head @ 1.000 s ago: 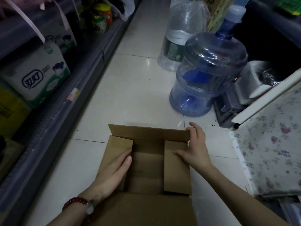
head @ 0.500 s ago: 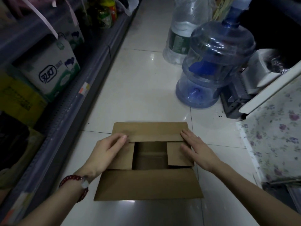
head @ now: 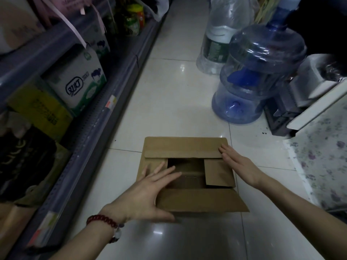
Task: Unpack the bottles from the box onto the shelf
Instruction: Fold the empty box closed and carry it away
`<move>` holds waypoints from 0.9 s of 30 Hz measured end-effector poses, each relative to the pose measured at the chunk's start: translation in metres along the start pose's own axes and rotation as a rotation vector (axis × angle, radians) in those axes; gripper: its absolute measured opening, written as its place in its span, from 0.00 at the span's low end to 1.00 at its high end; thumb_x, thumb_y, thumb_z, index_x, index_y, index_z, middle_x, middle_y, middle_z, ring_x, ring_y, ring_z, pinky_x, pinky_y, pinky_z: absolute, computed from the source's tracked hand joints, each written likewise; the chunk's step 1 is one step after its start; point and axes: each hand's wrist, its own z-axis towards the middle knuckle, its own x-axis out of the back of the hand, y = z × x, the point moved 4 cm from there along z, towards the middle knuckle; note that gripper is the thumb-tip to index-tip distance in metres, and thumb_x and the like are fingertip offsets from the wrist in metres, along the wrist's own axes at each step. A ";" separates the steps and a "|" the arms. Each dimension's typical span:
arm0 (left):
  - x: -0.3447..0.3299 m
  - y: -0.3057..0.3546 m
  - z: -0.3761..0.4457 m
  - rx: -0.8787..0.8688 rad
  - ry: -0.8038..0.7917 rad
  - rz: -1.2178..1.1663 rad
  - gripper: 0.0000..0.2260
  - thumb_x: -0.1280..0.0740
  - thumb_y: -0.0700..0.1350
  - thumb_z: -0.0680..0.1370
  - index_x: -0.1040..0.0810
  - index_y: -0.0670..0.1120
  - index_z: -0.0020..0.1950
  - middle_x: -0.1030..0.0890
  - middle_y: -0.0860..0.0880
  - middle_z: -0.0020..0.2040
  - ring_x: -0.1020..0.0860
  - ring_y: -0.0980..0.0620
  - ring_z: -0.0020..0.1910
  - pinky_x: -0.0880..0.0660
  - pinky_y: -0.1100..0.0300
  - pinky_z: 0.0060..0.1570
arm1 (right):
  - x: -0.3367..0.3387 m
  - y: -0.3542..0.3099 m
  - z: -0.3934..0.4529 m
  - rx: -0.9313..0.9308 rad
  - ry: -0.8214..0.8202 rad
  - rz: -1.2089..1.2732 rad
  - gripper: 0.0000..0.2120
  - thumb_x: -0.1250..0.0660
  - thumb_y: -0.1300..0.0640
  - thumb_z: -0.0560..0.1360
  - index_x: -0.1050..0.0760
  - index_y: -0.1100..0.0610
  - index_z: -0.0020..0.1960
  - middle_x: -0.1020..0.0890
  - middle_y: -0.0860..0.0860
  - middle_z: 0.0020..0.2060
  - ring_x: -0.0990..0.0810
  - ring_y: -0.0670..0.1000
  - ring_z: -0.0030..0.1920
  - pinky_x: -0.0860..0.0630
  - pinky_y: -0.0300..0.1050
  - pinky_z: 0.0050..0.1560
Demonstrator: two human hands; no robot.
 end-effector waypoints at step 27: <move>0.042 -0.035 0.046 0.608 0.379 -0.342 0.31 0.32 0.62 0.70 0.38 0.62 0.72 0.37 0.44 0.69 0.28 0.41 0.63 0.31 0.53 0.65 | -0.020 -0.021 -0.025 -0.101 0.365 0.355 0.21 0.41 0.52 0.80 0.37 0.42 0.72 0.29 0.52 0.69 0.30 0.52 0.67 0.33 0.47 0.68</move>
